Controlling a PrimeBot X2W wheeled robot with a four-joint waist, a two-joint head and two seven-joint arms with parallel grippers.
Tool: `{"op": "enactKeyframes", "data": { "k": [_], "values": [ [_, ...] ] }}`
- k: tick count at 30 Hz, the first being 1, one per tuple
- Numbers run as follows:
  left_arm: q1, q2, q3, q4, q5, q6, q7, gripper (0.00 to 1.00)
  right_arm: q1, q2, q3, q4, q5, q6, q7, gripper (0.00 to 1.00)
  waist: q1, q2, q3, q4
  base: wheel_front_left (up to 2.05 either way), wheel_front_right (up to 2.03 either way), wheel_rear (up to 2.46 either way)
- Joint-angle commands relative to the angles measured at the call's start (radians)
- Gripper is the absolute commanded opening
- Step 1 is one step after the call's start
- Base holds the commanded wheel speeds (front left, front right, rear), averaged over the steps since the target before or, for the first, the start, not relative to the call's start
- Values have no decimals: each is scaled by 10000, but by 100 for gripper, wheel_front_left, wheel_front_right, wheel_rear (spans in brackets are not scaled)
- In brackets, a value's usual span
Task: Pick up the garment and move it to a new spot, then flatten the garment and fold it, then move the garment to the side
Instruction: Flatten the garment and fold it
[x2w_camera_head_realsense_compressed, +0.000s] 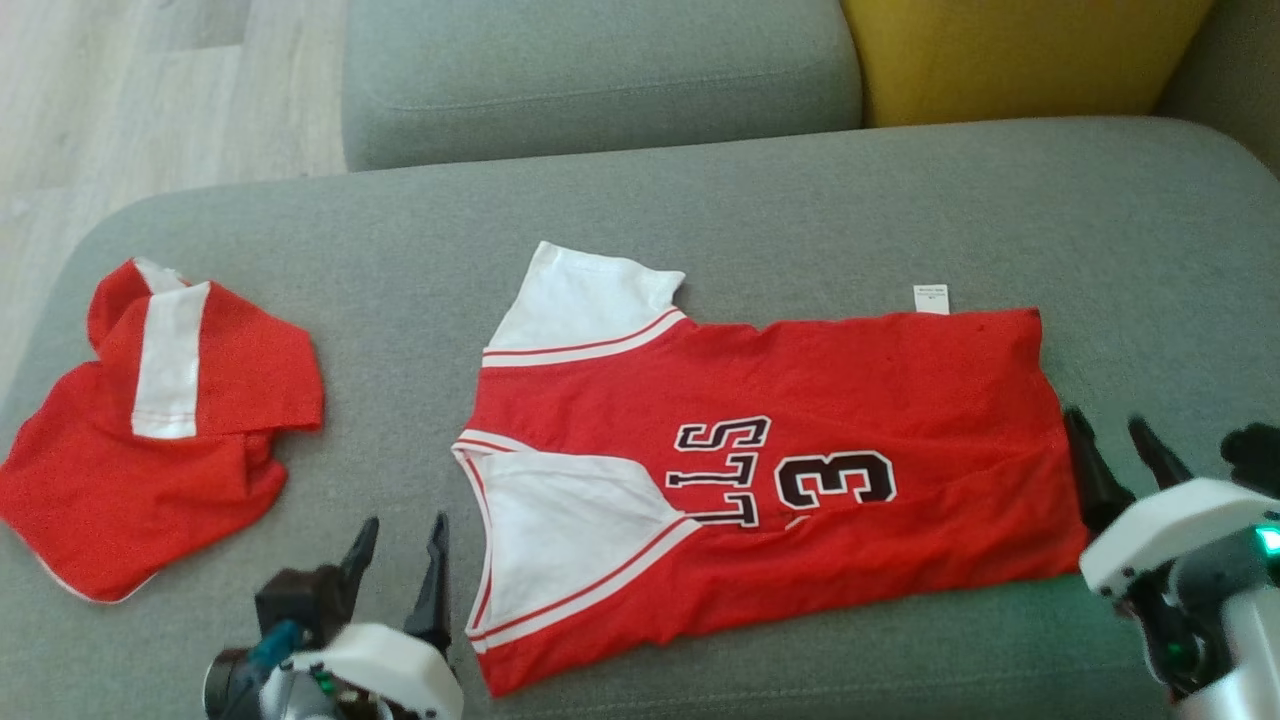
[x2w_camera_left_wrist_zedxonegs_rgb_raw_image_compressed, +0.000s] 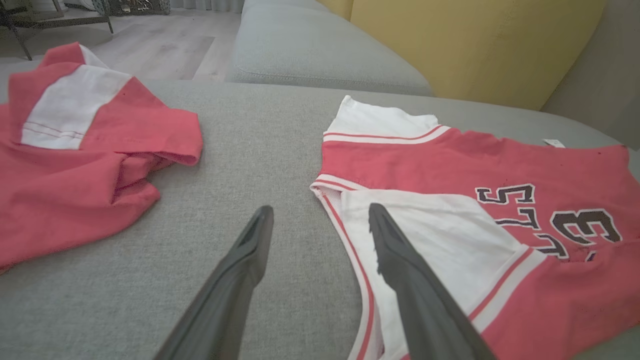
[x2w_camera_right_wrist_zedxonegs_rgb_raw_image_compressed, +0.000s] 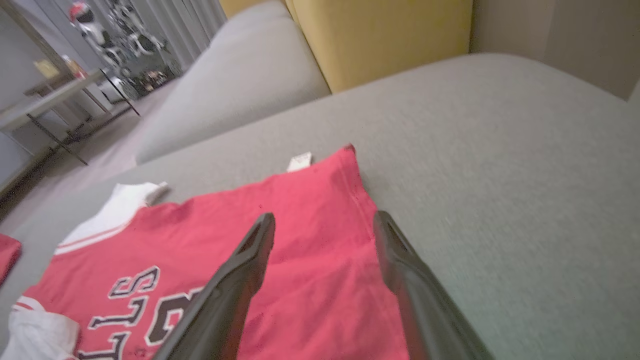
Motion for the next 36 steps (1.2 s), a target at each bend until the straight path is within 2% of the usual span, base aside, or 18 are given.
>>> {"op": "enactKeyframes", "data": {
  "k": [1, 3, 6, 12, 15, 26, 31, 36],
  "values": [
    [-639, -54, 482, -520, -159, 115, -228, 100, -154, 37, 219, -807, -162, -9, -604, 100, 0, 0, 68, -104, 0, 0, 0],
    [-902, -131, 494, -644, -257, 170, -314, 100, -108, 254, 455, -1247, -407, -9, -1228, 100, 0, 0, 165, -227, 0, 0, 0],
    [-1355, -171, 353, -534, -226, 113, -340, 100, -228, 374, 672, -1412, -606, -9, -1616, 100, 0, 0, 314, -402, 0, 0, 0],
    [-2648, -26, 167, 30, -15, -122, -281, 100, -841, 458, 1070, -1489, -814, -9, -1730, 100, 0, 0, 900, -817, 0, 0, 0],
    [-3693, 217, 147, 518, 6, -353, 188, 100, -1361, 528, 1250, -1563, -870, -9, -1782, 100, 0, 0, 1492, -1125, 0, 0, 0],
    [-8134, 1979, -199, 2742, -41, -1307, 3044, 100, -3431, 750, 1994, -1478, -1179, -9, -1974, 100, 0, 0, 3764, -2387, 0, 0, 0],
    [-9615, 2876, -807, 3713, -144, -1403, 4500, 100, -4122, 807, 2297, -1243, -1168, -9, -2124, 100, 0, 0, 4262, -2861, 0, 0, 0],
    [-10387, 3390, -1721, 4190, -765, -1411, 5559, 100, -4543, 859, 2542, -1024, -1080, -9, -2314, 100, 0, 0, 4514, -3155, 0, 0, 0]
  ]
}}
